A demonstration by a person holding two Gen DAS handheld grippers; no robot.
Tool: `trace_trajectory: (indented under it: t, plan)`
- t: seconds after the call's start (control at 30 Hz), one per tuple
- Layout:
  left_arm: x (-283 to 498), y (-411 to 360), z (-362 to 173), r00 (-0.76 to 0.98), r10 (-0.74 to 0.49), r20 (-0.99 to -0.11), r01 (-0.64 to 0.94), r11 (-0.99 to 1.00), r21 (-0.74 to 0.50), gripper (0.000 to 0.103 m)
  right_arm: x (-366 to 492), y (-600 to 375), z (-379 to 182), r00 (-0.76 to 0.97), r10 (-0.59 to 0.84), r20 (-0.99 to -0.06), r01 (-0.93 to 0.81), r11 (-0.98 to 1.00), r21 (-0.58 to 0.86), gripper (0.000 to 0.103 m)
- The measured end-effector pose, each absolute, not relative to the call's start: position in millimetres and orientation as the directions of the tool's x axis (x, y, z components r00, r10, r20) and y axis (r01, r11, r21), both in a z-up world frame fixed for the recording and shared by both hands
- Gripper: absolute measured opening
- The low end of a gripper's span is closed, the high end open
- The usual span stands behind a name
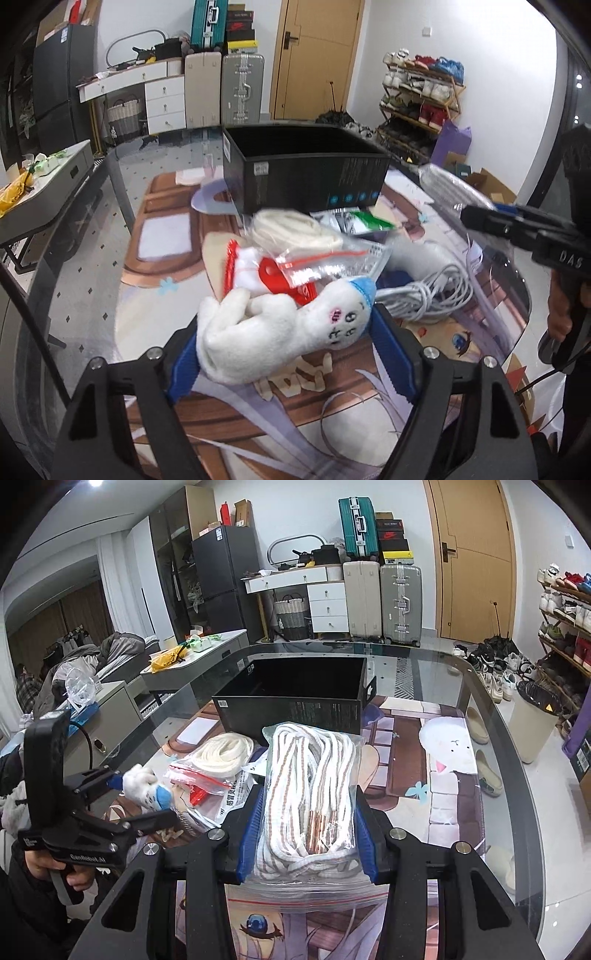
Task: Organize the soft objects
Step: 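Lift the plush toy with the left gripper and carry it over the black box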
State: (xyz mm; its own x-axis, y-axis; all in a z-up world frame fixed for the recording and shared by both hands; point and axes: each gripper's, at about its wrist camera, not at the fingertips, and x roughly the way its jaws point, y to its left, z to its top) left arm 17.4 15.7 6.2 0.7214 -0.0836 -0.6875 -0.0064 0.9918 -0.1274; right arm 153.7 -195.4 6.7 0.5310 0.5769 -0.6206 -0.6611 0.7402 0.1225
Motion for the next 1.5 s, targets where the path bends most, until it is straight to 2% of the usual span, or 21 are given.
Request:
trace_trajectory:
  t: [0.47, 0.77, 1.5]
  plan:
    - [27, 34, 43, 0.789, -0.057, -0.612, -0.042, 0.988, -0.147, 0.082, 154, -190, 23, 0.554, 0.58, -0.598, -0.668, 0.738, 0.097, 0.045]
    - [53, 27, 69, 0.838, -0.05, -0.543, -0.017, 0.993, -0.117, 0.082, 167, -178, 34, 0.583, 0.561, -0.588, -0.65, 0.756, 0.077, 0.045]
    - [132, 27, 70, 0.85, 0.002, -0.527, -0.063, 0.993, -0.097, 0.082, 240, -135, 50, 0.601, 0.536, -0.593, -0.644, 0.764, 0.04, 0.045]
